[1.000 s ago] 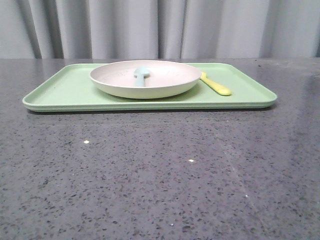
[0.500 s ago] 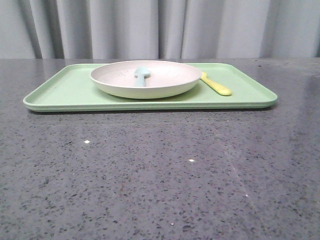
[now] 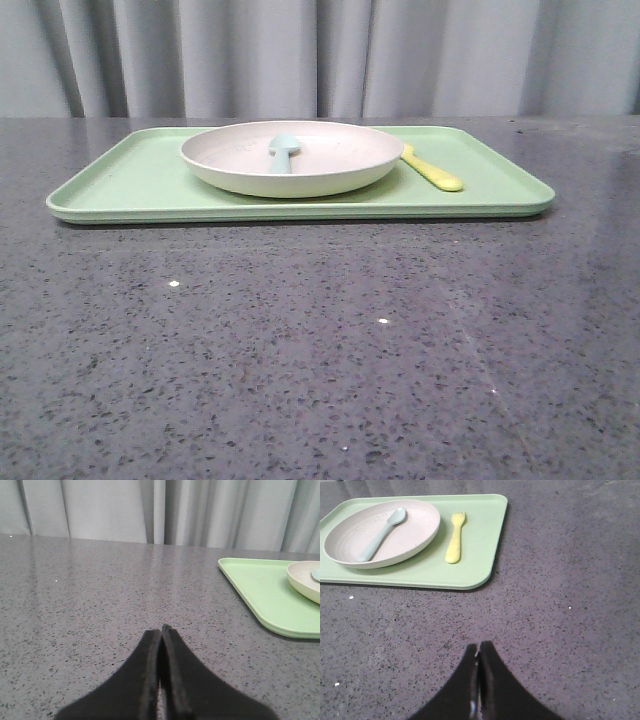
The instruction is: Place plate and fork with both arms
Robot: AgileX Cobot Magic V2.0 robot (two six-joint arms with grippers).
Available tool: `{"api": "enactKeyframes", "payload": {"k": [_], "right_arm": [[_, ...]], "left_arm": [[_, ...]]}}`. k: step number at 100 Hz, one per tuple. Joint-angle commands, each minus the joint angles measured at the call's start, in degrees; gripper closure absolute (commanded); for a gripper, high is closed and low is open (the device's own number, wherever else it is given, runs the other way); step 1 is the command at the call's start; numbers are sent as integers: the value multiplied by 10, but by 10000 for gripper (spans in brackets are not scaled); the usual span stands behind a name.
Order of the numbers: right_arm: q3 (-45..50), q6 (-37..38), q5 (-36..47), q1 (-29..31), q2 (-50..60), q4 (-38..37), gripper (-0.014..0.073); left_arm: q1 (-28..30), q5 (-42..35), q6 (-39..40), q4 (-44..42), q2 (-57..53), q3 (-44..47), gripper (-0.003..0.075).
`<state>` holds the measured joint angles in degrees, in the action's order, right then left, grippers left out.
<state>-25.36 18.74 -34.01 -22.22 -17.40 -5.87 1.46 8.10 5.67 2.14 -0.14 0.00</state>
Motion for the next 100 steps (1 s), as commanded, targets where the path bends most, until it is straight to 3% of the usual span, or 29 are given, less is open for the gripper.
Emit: {"api": "enactKeyframes", "payload": {"k": [1,57,68,88,100], "right_arm": [[-15,-6,39,1,-3,-9,660],[17,-6,60,14,-3,-29,660],[42,-19,103,47,-3,-27,660],[86,-111,196,108,25,25,660],[123,-118,251,137,43,40,660]], "left_arm": [[1,-46,1,4,-19,7,741],[1,-46,1,4,-19,7,741],[1,-46,1,4,-19,7,741],[1,-46,1,4,-19,7,741],[1,-46,1,4,-19,7,741]]}}
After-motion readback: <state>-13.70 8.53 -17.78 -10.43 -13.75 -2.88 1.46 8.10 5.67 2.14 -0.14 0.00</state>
